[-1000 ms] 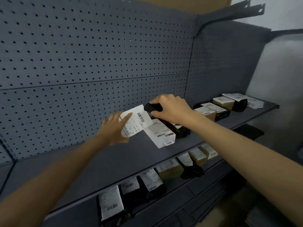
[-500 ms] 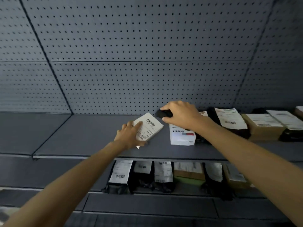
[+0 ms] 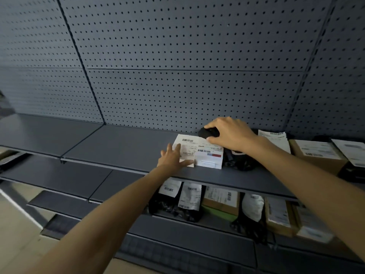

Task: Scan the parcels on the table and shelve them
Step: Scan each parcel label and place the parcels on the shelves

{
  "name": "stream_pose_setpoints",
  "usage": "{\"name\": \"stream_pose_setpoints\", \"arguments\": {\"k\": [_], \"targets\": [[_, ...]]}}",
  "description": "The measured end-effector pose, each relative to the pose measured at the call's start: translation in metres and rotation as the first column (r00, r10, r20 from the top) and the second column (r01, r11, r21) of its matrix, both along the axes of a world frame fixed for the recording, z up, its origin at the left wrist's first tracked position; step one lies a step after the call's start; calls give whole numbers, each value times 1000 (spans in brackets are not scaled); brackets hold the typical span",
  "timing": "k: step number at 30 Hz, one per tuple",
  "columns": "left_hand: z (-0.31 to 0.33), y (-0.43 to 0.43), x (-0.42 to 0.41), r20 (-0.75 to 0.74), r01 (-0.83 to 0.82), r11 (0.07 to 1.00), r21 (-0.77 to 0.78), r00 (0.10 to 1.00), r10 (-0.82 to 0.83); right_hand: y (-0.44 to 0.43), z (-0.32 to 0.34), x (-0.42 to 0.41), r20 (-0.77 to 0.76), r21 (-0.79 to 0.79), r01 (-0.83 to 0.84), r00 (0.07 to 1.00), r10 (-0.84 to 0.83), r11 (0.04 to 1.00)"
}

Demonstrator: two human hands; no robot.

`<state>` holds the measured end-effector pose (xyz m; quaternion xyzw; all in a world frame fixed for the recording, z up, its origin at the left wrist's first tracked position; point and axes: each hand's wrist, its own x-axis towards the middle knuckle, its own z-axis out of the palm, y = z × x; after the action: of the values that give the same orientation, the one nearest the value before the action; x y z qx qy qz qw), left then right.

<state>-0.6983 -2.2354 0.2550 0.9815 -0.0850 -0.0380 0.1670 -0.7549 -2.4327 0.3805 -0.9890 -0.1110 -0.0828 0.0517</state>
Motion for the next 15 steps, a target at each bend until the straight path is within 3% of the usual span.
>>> {"name": "stream_pose_setpoints", "arguments": {"k": [7,15], "targets": [[11,119,-37,269,-83,947,311,963,-4,99,-1,13,0,-9,-262,965,262,965],[21,318,-142,399,-366,826,428,897,191,313,5,-19,34,-11,-645,763,645,764]]}}
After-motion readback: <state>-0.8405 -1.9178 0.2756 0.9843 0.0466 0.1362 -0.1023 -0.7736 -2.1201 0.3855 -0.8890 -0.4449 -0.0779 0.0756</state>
